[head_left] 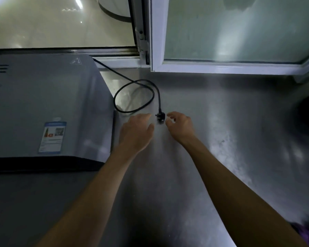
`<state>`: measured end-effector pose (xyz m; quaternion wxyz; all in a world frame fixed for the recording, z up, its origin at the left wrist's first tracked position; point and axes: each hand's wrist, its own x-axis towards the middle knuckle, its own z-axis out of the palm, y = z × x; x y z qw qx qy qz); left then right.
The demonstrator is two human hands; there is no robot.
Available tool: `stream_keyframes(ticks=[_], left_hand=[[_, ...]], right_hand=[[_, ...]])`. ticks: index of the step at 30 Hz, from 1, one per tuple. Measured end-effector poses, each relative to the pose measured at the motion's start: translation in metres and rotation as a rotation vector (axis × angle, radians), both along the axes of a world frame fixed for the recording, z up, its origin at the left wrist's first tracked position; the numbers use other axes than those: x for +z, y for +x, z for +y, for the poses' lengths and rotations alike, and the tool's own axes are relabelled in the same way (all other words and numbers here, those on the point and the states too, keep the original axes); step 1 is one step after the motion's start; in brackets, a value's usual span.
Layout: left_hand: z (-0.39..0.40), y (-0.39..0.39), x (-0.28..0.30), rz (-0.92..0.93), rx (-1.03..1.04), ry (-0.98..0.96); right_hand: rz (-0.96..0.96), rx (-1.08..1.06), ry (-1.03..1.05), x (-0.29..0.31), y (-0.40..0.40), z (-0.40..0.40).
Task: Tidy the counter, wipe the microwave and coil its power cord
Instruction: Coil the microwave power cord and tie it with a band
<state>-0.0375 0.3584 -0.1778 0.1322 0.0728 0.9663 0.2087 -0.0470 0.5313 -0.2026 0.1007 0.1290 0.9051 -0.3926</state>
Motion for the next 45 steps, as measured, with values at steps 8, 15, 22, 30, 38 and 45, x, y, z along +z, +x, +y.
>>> stream_keyframes(ticks=[8,15,22,30,38,45], left_hand=[[0.001,-0.039,-0.027,-0.038,0.073,0.032],[-0.006,-0.059,-0.043,-0.049,0.141,0.093],[-0.009,-0.064,-0.05,-0.045,0.152,0.103],[-0.013,-0.05,-0.038,-0.042,0.148,0.093],[-0.016,-0.005,-0.001,-0.024,0.133,0.16],[-0.022,0.044,0.03,0.039,0.13,0.225]], right_hand=[[-0.06,-0.016,0.012,-0.023,-0.062,-0.009],[-0.041,-0.054,0.07,-0.039,-0.099,-0.023],[-0.057,-0.06,0.191,-0.049,-0.115,-0.034],[-0.026,-0.163,-0.024,-0.033,-0.082,-0.032],[0.09,-0.181,-0.189,0.026,-0.01,-0.019],[0.186,-0.089,-0.26,0.069,0.067,-0.02]])
